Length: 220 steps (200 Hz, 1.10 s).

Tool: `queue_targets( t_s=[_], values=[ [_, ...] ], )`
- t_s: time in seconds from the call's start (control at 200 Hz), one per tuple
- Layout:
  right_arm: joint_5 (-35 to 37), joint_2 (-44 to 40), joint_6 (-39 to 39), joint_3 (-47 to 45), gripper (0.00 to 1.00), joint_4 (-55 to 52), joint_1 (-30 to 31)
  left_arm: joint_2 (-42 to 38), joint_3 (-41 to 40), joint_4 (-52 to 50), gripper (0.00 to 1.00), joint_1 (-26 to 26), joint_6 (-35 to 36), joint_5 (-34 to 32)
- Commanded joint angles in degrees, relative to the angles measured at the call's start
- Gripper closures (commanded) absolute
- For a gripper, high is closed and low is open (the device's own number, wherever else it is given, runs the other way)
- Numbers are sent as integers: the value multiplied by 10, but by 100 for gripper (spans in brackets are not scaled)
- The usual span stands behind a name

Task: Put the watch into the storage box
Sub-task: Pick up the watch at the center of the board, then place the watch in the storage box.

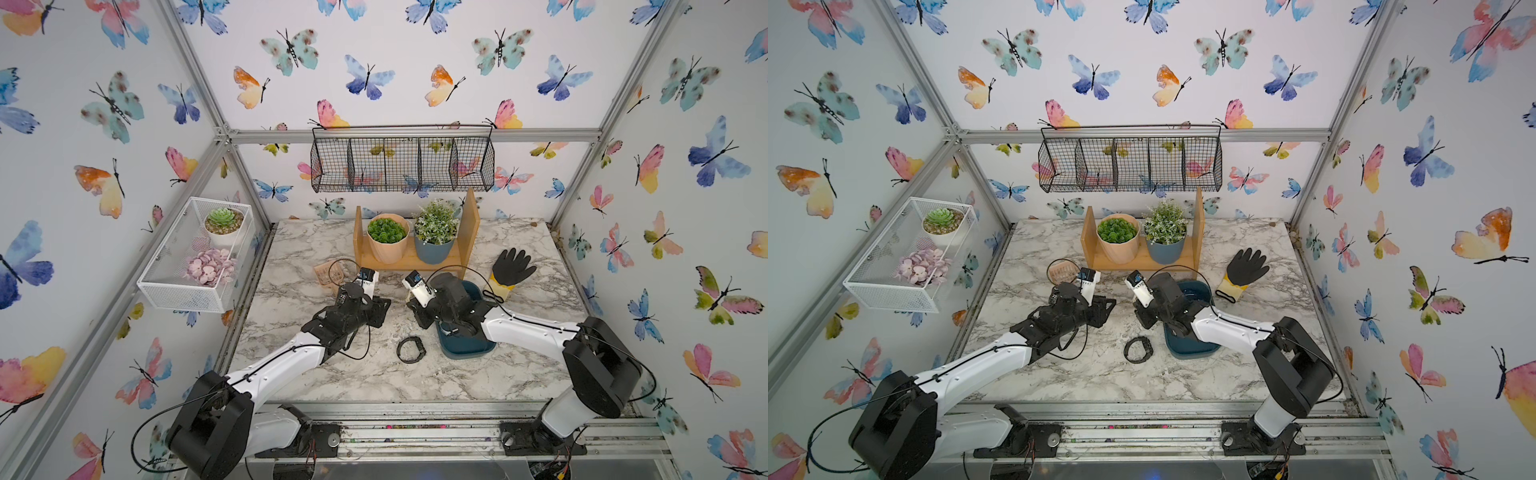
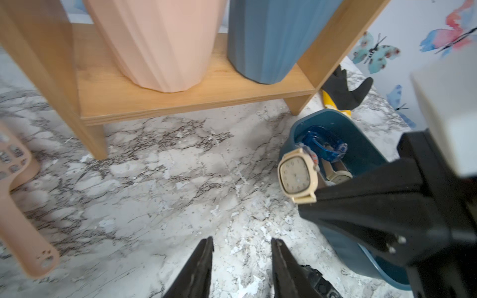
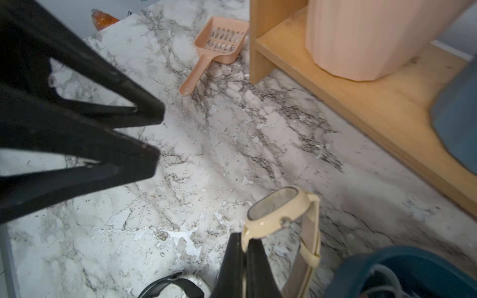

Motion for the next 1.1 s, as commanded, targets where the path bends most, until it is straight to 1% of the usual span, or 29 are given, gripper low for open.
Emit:
queue_targets(
  t_s=[0.0,0.165,0.265,0.335,0.491,0.756,1.036,1.096],
  values=[
    [50,-33,32,-19,98,10,-28,13,13,35,58,-20,28,59],
    [53,-51,56,-42,98,-14,-68,52,28,51,57,-56,37,77],
    [32,-52,80,-61,98,-13,-97,71,35,58,57,-77,34,61],
    [30,-52,89,-71,98,-12,-105,79,35,69,56,-83,31,58],
    [30,-33,102,-76,98,-24,-111,91,30,85,56,-85,26,68],
    [22,-12,107,-93,97,-18,-111,99,22,84,56,-85,28,58],
    [27,7,111,-101,94,-18,-111,111,19,84,55,-85,26,52],
    [27,11,113,-103,92,-17,-111,113,19,85,55,-85,25,52]
  ],
)
